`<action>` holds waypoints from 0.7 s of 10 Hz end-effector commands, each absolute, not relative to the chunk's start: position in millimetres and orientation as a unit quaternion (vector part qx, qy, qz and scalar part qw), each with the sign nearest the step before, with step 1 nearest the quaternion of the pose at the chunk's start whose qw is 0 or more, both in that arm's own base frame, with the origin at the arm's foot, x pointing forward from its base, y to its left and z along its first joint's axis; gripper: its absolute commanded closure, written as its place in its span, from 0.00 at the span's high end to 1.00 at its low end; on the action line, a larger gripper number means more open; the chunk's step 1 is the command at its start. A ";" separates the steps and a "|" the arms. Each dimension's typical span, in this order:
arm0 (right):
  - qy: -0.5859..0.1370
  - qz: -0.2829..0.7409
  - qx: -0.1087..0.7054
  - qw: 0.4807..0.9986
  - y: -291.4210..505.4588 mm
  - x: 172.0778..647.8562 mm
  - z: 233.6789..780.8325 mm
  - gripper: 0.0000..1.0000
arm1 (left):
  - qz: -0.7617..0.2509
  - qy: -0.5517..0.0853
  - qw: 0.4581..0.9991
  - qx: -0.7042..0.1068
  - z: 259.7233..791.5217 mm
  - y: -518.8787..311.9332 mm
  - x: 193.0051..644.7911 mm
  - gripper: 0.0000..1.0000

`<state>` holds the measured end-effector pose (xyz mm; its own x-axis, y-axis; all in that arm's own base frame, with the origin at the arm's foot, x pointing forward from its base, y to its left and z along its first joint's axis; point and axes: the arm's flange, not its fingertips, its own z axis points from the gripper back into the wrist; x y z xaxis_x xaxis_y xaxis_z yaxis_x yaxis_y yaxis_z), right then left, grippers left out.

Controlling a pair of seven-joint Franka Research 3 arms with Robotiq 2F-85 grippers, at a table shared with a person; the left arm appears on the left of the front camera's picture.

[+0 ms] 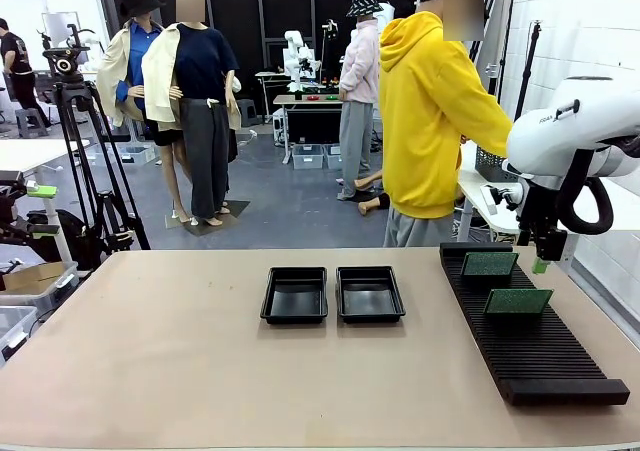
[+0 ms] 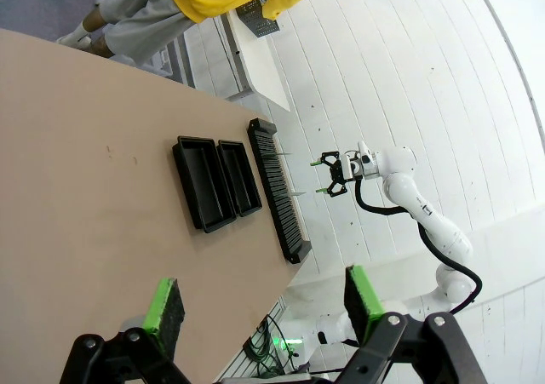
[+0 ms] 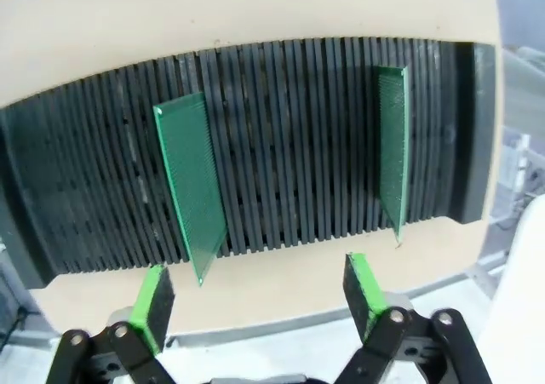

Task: Inspect and transfer BCBs to ESD trays.
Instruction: Pick up the Blank PCB from the PCB Rack and place it in the left ESD tray.

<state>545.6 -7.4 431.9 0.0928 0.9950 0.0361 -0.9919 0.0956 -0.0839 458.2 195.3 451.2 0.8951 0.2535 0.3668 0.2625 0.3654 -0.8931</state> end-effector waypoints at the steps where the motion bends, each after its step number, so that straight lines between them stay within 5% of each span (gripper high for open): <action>1: -0.040 0.673 -0.020 0.739 -7.7 545.1 430.7 1.00 | 0.001 -0.228 0.793 -0.565 453.7 195.6 457.2 1.00; 7: -0.042 0.672 -0.019 0.739 -7.3 545.6 431.9 1.00 | 0.001 -0.228 0.793 -0.565 453.7 195.6 457.2 1.00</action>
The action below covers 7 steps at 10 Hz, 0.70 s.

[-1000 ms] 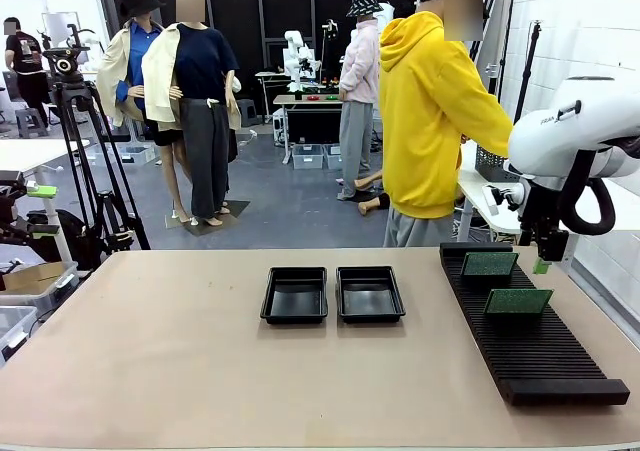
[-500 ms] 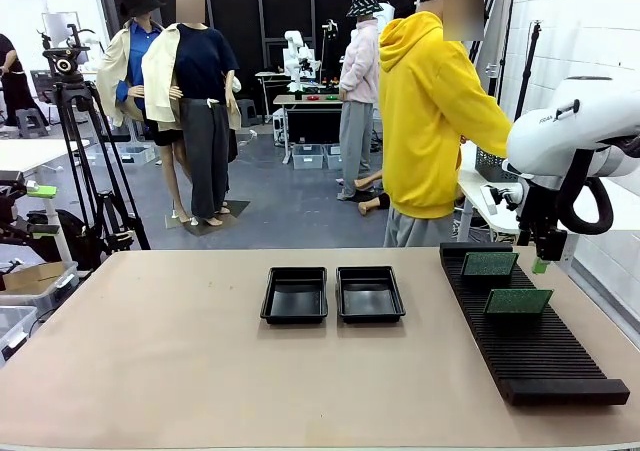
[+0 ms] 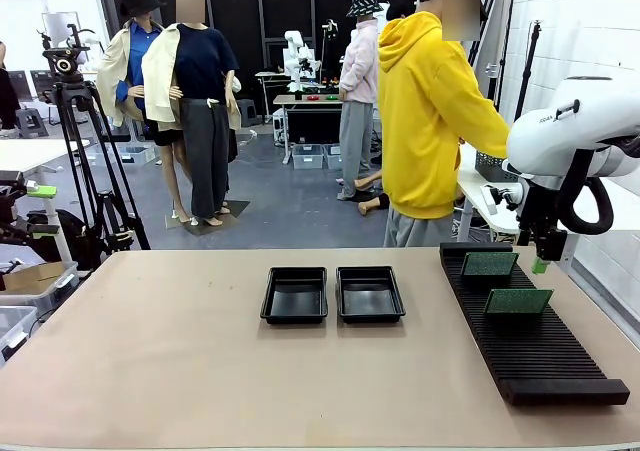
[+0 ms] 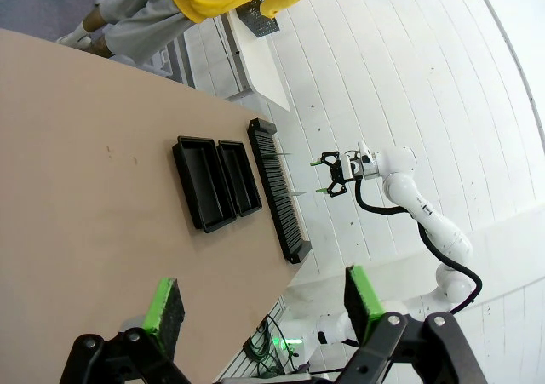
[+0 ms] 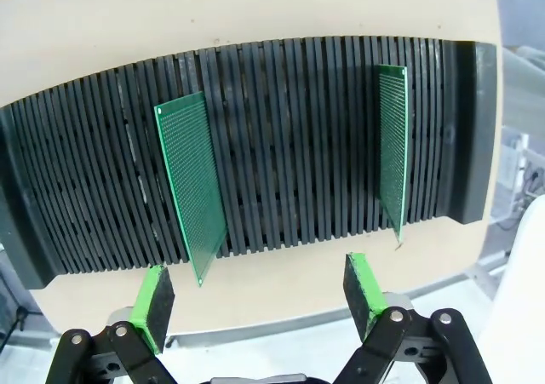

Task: Inspect and transfer BCBs to ESD trays.
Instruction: Pick up the Blank PCB from the PCB Rack and place it in the left ESD tray.

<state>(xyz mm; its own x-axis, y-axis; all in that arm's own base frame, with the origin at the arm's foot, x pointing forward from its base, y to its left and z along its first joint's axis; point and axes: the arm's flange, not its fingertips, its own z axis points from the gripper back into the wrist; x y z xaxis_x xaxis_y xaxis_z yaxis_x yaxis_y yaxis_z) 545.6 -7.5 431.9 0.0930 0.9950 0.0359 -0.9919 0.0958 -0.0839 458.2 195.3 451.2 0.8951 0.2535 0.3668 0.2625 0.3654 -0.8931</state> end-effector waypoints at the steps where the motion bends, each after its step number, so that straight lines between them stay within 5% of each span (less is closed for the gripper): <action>1: -0.036 0.669 -0.006 0.742 -7.3 546.6 432.2 1.00 | 0.001 -0.228 0.793 -0.565 453.7 195.6 457.2 1.00; 7: -0.025 0.676 0.018 0.736 6.0 548.8 422.7 1.00 | 0.001 -0.228 0.793 -0.565 453.7 195.6 457.2 1.00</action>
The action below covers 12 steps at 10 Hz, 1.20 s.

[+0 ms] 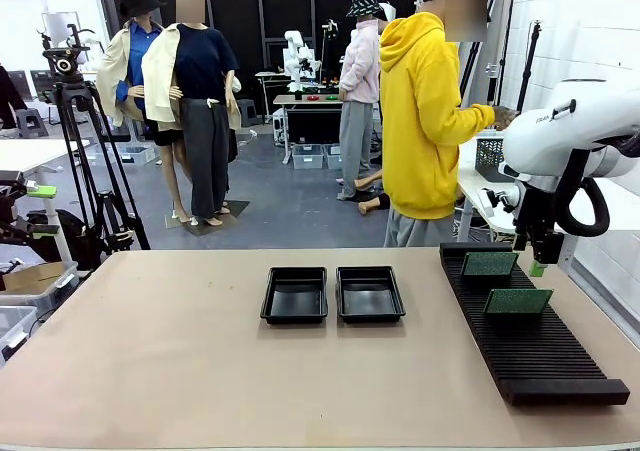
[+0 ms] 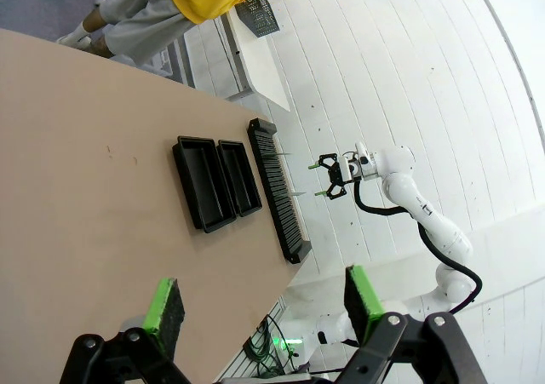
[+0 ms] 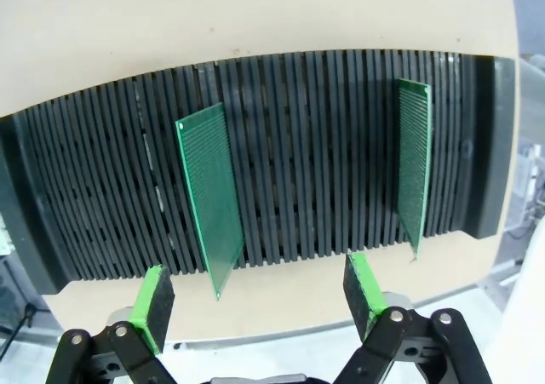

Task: Inspect and transfer BCBs to ESD trays.
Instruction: Pick up the Blank PCB from the PCB Rack and place it in the left ESD tray.

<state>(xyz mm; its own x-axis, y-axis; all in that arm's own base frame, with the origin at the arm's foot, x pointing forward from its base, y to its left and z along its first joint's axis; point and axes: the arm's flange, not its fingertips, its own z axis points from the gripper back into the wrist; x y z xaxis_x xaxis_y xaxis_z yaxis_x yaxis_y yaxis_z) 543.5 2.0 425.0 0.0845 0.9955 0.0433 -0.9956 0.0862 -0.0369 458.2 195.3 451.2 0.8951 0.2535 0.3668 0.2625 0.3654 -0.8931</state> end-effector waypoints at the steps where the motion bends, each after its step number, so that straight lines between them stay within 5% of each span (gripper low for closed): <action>1: -0.022 0.676 0.015 0.737 10.0 547.0 418.9 1.00 | 0.001 -0.228 0.793 -0.565 453.7 195.6 457.2 1.00; 12: -0.042 0.650 0.002 0.759 13.6 514.1 390.9 1.00 | 0.001 -0.228 0.793 -0.565 453.7 195.6 457.2 1.00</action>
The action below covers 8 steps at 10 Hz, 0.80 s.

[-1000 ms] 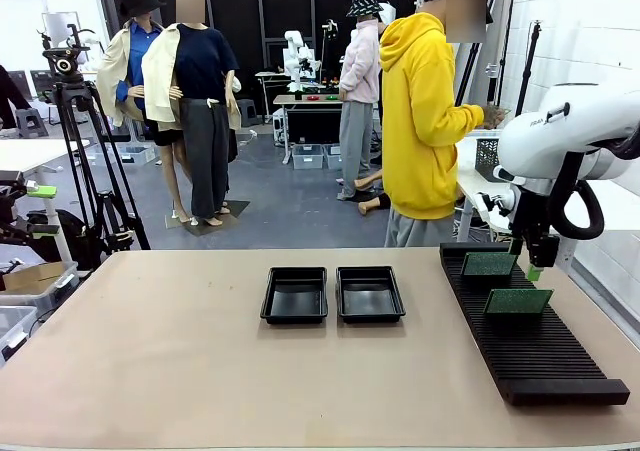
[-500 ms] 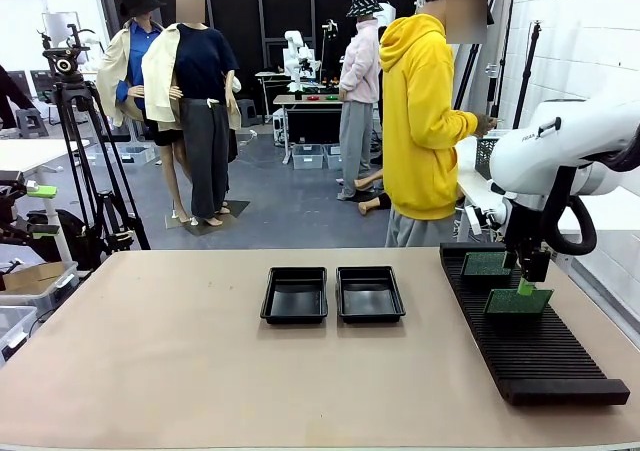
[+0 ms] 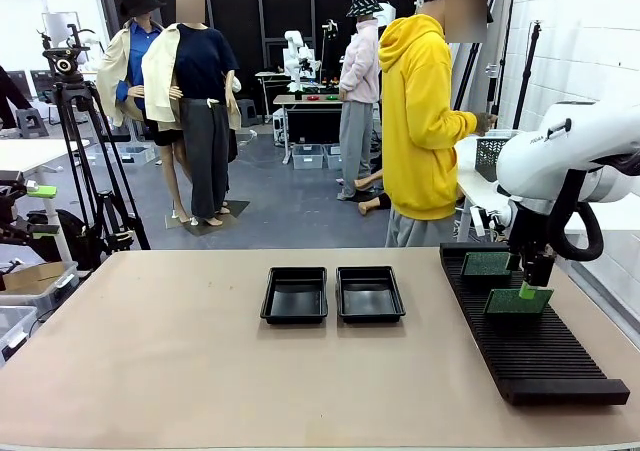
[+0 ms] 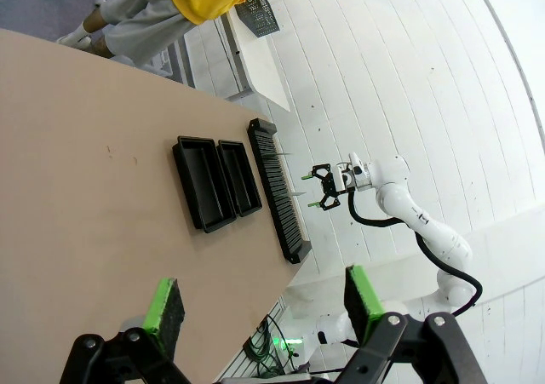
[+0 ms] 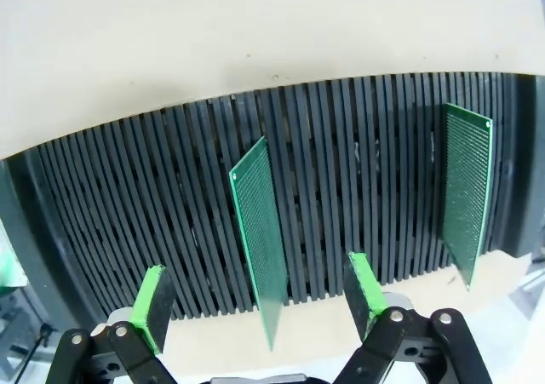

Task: Inspect and transfer BCBs to ESD trays.
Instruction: Pick up the Blank PCB from the PCB Rack and place it in the left ESD tray.

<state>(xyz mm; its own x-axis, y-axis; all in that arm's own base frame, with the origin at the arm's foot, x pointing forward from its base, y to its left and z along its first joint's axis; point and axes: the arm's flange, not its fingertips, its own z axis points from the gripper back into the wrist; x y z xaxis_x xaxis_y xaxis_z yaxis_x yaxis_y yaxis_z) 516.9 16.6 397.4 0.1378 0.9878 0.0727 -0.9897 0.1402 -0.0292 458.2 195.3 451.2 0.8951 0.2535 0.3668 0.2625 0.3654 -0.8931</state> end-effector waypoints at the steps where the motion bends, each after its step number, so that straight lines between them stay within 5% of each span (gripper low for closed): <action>1: -0.037 0.656 0.014 0.754 17.9 516.8 397.1 1.00 | 0.001 -0.228 0.793 -0.565 453.7 195.6 457.2 1.00; 8: -0.021 0.661 -0.008 0.750 12.4 523.5 388.9 1.00 | 0.001 -0.228 0.793 -0.565 453.7 195.6 457.2 1.00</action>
